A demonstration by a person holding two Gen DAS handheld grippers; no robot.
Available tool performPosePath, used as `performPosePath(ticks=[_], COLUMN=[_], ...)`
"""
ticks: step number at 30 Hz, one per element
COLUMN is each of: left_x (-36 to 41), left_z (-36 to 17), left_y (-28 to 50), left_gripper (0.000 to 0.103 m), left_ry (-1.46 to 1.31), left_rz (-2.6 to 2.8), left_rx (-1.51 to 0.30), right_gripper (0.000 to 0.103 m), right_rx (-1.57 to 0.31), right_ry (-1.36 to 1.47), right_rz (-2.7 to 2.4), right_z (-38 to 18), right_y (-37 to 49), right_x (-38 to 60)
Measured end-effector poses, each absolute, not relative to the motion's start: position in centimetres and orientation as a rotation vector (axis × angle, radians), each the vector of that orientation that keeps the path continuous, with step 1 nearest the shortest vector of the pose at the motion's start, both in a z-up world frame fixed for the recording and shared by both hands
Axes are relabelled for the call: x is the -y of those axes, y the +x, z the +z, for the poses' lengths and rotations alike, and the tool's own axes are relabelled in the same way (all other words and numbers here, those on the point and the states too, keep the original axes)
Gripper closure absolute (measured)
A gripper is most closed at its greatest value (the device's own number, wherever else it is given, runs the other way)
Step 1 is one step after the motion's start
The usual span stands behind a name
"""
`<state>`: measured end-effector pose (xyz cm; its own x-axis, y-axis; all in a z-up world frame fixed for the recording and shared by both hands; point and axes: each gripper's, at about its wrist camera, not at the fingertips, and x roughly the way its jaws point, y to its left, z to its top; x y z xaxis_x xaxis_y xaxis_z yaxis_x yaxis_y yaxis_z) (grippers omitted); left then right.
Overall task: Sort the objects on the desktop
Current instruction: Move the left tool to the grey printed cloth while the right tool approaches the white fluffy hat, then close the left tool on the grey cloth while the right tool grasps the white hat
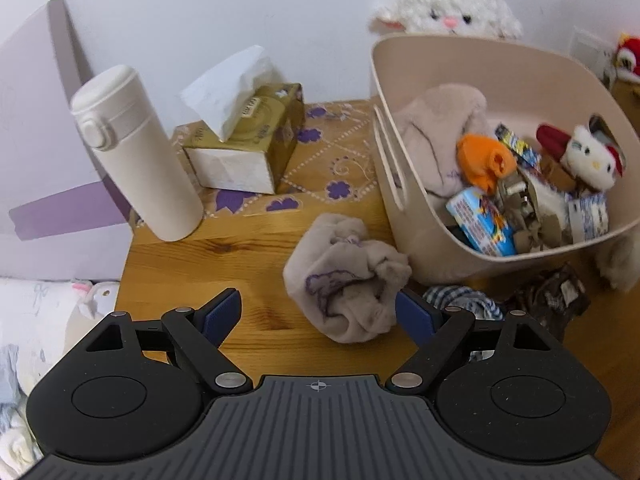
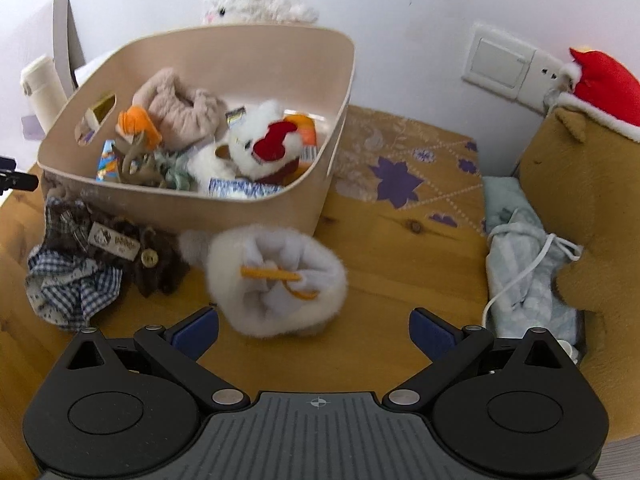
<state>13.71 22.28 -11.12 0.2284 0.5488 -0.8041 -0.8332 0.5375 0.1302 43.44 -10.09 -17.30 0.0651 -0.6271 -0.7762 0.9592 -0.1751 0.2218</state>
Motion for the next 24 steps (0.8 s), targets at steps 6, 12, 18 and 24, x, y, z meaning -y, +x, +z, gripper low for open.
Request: performPosePath(ticks=[6,12,18,24], left_x=[-22.7,-24.0,-25.5,-26.3], left_z=[-12.9,-14.8,-16.5,-18.0], left_y=[15.0,16.0,17.0,17.9], left_gripper=[0.018,0.018,0.018,0.025], left_ry=[-0.341,-0.348,-0.358,-0.333], left_rz=[0.956,0.945,0.937,0.904], left_rx=[-0.981,-1.021,-1.043,-1.066], right_gripper=[0.0,0.0,0.0,0.011], right_rx=[-0.493,-0.526,-0.562,-0.539], right_ry=[0.939,0.904,0.871,0.865], right_rz=[-1.485,-1.461,-1.446,-1.434], right_z=[-18.1,-18.8,-19.7,-20.2], right_y=[44.1,45.0,46.1,46.3], right_x=[11.3,13.1,14.8,15.3])
